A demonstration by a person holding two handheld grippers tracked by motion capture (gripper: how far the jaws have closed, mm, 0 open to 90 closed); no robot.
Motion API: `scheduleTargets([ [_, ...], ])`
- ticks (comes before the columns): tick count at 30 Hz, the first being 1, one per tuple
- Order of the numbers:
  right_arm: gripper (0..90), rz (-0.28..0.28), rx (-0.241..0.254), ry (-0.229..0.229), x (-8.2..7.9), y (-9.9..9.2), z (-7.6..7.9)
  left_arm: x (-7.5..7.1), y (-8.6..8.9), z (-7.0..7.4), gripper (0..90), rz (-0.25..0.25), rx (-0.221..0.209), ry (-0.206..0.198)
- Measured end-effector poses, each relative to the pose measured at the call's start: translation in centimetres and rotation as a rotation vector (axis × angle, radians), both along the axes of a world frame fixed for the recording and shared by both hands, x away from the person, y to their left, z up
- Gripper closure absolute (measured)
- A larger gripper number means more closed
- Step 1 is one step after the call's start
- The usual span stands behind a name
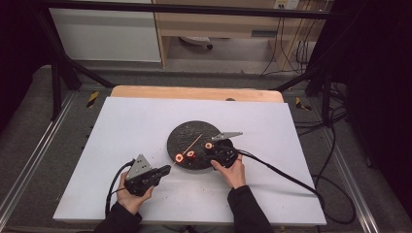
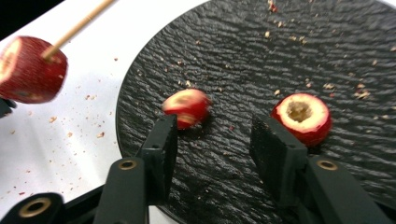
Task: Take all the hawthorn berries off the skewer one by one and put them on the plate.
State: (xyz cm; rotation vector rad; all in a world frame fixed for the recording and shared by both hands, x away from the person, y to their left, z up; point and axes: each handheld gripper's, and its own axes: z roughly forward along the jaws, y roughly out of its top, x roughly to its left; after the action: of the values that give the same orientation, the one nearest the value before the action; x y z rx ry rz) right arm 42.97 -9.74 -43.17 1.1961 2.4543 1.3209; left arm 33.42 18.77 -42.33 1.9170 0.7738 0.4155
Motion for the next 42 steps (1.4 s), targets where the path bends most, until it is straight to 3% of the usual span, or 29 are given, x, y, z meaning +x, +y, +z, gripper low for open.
scheduleTargets([
  [4, 44.7, -0.008, 0.001, -0.029, -0.3, -0.4, 0.9, -0.1, 0.0, 0.1, 88.4, -0.002, -0.002, -0.001],
  [10, 27.9, -0.003, 0.015, -0.083, -1.5, -1.3, 2.5, -0.1, -0.2, 0.1, 88.4, -0.007, 0.000, -0.002],
  [14, 17.4, 0.019, 0.036, -0.084, -2.4, -1.7, 3.2, -0.2, -0.4, 0.0, 88.4, -0.014, 0.003, -0.001],
  [21, 6.9, 0.030, 0.059, -0.097, -3.8, -2.4, 3.5, -0.4, -1.0, -0.1, 88.4, -0.027, 0.009, 0.002],
  [29, 4.4, 0.026, 0.102, -0.078, -4.8, -2.9, 2.8, -0.5, -1.9, -0.3, 88.4, -0.042, 0.017, 0.005],
  [42, 5.5, 0.039, 0.113, -0.038, -5.4, -2.7, 1.4, -0.9, -3.7, -0.5, 88.4, -0.081, 0.031, 0.008],
])
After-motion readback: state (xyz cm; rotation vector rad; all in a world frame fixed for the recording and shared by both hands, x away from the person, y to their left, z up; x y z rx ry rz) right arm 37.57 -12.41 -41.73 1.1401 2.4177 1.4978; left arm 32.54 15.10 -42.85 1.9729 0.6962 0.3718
